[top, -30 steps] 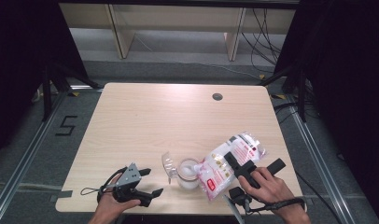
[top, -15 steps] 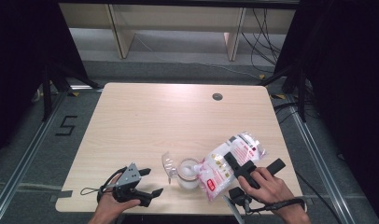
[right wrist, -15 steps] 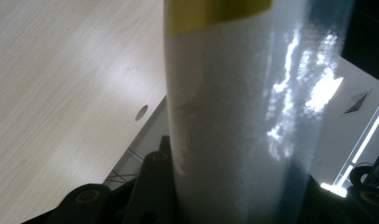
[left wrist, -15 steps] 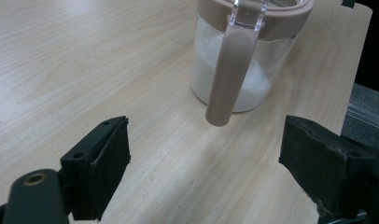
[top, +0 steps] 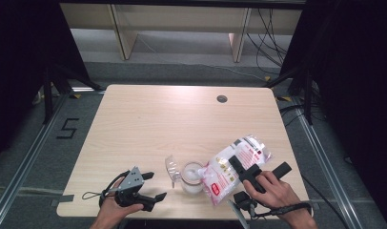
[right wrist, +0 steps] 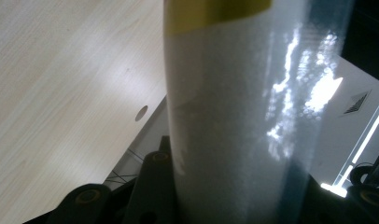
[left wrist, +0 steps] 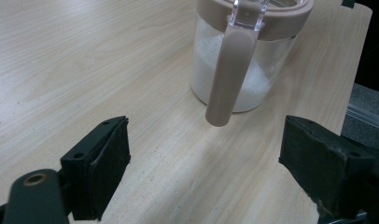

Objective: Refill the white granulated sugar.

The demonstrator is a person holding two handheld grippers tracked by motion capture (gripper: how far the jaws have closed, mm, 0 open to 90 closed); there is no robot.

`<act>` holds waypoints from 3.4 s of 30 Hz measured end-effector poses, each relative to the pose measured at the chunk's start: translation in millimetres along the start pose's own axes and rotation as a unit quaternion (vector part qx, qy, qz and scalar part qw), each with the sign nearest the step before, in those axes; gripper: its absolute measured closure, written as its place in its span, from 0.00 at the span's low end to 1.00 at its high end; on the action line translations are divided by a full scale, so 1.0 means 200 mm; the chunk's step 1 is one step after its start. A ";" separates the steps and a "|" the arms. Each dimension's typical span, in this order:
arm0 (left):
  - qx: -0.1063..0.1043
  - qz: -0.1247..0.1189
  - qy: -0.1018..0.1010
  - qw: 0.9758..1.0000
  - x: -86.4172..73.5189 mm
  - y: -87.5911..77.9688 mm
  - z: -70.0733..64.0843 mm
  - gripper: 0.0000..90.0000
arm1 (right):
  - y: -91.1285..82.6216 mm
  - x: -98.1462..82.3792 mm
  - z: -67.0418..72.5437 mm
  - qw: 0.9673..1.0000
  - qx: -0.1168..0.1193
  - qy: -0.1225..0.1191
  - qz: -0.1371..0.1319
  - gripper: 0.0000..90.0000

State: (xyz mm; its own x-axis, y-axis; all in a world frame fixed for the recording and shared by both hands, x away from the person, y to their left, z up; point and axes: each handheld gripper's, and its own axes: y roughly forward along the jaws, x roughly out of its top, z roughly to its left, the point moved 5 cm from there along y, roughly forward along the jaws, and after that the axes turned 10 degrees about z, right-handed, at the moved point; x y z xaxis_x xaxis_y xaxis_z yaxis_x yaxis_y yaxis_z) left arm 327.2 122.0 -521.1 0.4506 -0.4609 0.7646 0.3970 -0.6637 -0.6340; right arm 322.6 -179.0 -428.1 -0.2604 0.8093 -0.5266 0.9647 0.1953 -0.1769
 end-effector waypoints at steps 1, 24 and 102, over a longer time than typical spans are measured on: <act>0.000 0.000 0.000 1.000 0.00 0.00 0.00 0.17 | 0.00 0.00 0.00 1.000 0.001 0.000 0.000 0.83; -0.002 0.001 0.000 1.000 0.00 0.00 0.00 0.17 | 0.00 -0.01 0.00 1.000 0.003 0.002 0.000 0.83; -0.002 0.001 0.000 1.000 0.00 0.00 0.00 0.17 | 0.00 -0.02 0.01 1.000 0.005 0.025 -0.009 0.86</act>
State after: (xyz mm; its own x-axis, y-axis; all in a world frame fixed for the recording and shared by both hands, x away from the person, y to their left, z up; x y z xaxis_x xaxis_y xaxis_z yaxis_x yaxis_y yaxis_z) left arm 327.3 121.8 -521.5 0.4516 -0.4617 0.7634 0.3924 -0.6657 -0.6347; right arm 323.7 -183.0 -427.3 -0.2745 0.8324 -0.4814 0.9595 0.2045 -0.1936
